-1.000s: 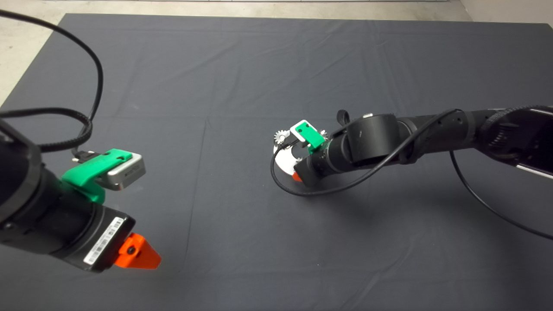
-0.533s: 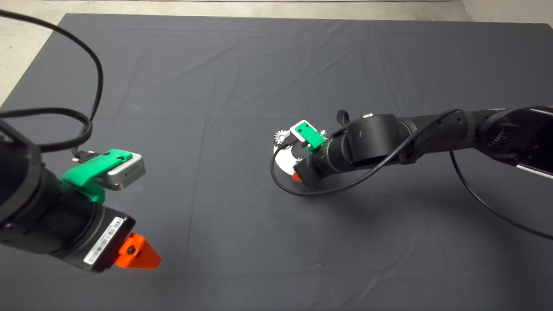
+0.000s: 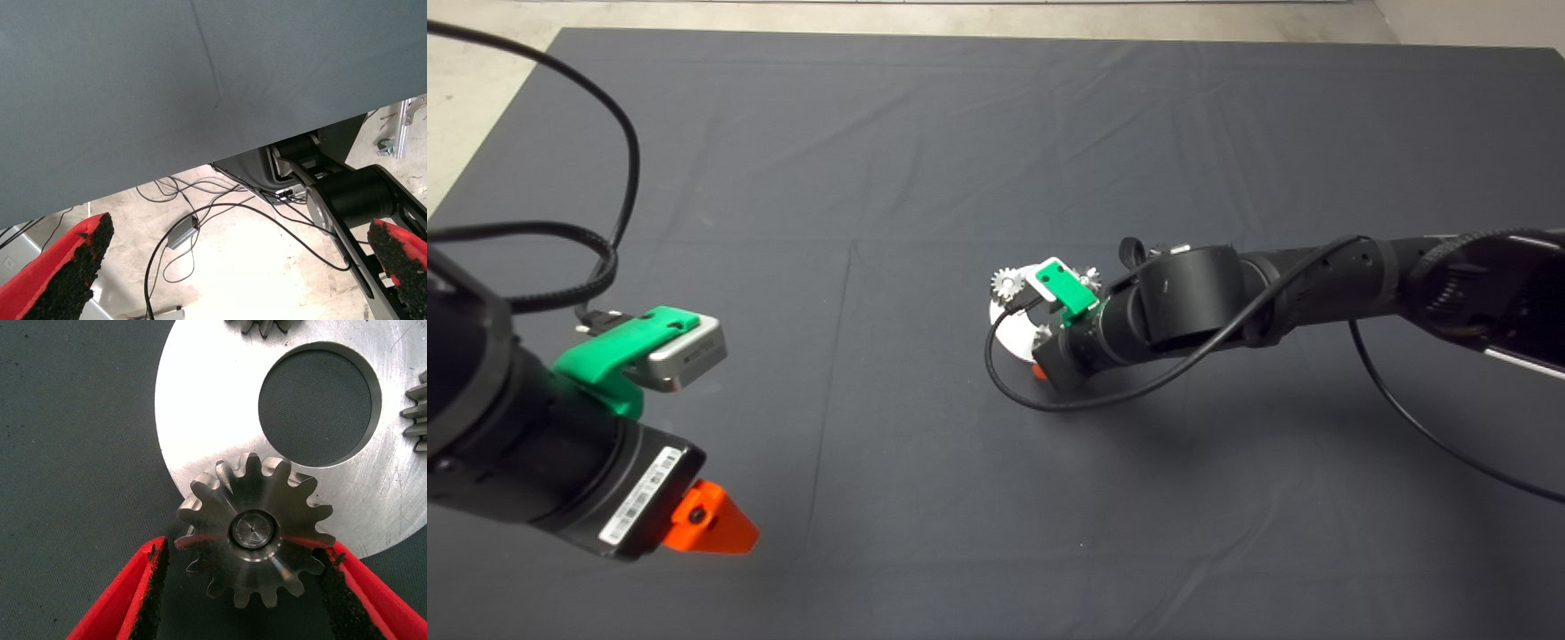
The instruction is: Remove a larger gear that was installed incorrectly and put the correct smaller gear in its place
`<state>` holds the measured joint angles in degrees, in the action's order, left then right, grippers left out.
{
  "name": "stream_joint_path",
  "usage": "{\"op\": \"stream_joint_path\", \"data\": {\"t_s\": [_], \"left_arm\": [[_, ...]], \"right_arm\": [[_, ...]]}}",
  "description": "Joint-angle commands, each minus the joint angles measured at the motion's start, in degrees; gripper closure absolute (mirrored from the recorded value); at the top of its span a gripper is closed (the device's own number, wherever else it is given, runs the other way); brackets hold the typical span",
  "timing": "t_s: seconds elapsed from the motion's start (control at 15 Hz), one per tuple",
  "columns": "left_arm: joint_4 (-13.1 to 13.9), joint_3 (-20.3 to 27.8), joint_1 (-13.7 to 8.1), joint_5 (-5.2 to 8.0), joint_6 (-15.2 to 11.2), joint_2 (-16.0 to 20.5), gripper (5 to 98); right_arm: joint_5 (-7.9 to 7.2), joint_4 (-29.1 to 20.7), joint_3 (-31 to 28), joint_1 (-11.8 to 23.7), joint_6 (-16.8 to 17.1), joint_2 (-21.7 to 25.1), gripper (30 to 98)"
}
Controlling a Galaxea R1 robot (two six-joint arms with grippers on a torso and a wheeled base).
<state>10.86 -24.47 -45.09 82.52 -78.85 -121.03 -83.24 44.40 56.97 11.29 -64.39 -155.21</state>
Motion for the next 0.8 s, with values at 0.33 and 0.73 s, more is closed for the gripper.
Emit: {"op": "stream_joint_path", "data": {"t_s": [0.33, 0.73], "left_arm": [[-0.23, 0.67, -0.54, 0.1, -0.16, -0.05, 5.8], [-0.15, 0.67, -0.54, 0.1, -0.16, 0.04, 5.8]], "right_arm": [[0.44, 1.57, 2.77, 0.93, -0.21, -0.58, 77.5], [0.45, 1.57, 3.13, 1.02, -0.3, -1.64, 77.5]]}}
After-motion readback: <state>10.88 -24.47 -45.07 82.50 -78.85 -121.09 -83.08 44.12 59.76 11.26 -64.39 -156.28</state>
